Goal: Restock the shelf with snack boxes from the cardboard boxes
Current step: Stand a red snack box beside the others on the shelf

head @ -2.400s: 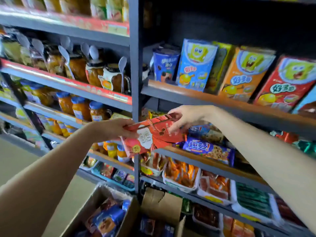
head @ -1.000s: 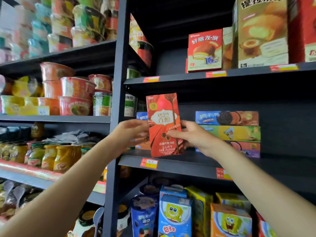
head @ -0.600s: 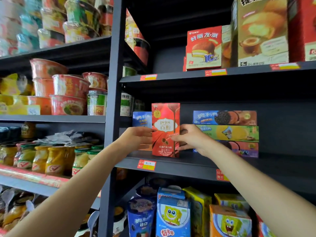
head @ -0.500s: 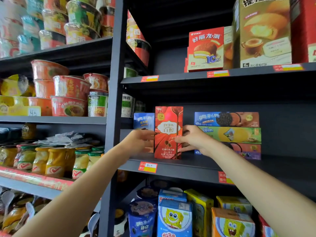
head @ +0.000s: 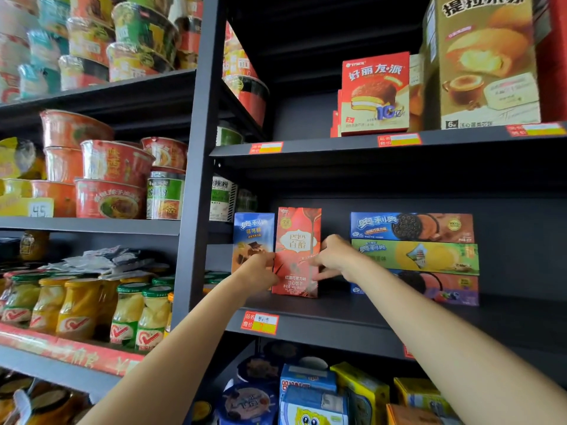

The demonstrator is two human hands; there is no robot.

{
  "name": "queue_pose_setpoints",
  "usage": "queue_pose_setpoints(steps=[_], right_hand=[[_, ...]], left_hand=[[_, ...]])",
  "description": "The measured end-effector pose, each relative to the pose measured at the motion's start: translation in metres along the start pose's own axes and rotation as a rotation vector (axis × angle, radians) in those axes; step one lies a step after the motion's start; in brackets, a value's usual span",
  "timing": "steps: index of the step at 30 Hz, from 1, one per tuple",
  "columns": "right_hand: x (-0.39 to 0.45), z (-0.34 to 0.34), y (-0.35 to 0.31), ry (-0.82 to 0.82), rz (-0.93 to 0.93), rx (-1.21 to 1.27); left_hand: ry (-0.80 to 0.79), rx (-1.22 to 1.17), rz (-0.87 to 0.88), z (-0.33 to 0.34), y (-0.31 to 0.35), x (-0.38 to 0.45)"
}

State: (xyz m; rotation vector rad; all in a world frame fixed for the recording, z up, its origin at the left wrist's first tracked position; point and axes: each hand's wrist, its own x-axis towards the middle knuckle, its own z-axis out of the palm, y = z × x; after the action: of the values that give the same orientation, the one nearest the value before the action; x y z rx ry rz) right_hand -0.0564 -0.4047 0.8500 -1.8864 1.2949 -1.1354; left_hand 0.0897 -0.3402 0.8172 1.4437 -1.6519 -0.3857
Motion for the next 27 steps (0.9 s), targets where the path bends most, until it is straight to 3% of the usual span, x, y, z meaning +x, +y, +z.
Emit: queue_pose_setpoints(steps=[27], right_hand=[[0.009, -0.018, 0.016, -0.035, 0.015, 0.041]], left_hand=[[-0.039, 0.062, -0.028, 0.024, 0.004, 0.014]])
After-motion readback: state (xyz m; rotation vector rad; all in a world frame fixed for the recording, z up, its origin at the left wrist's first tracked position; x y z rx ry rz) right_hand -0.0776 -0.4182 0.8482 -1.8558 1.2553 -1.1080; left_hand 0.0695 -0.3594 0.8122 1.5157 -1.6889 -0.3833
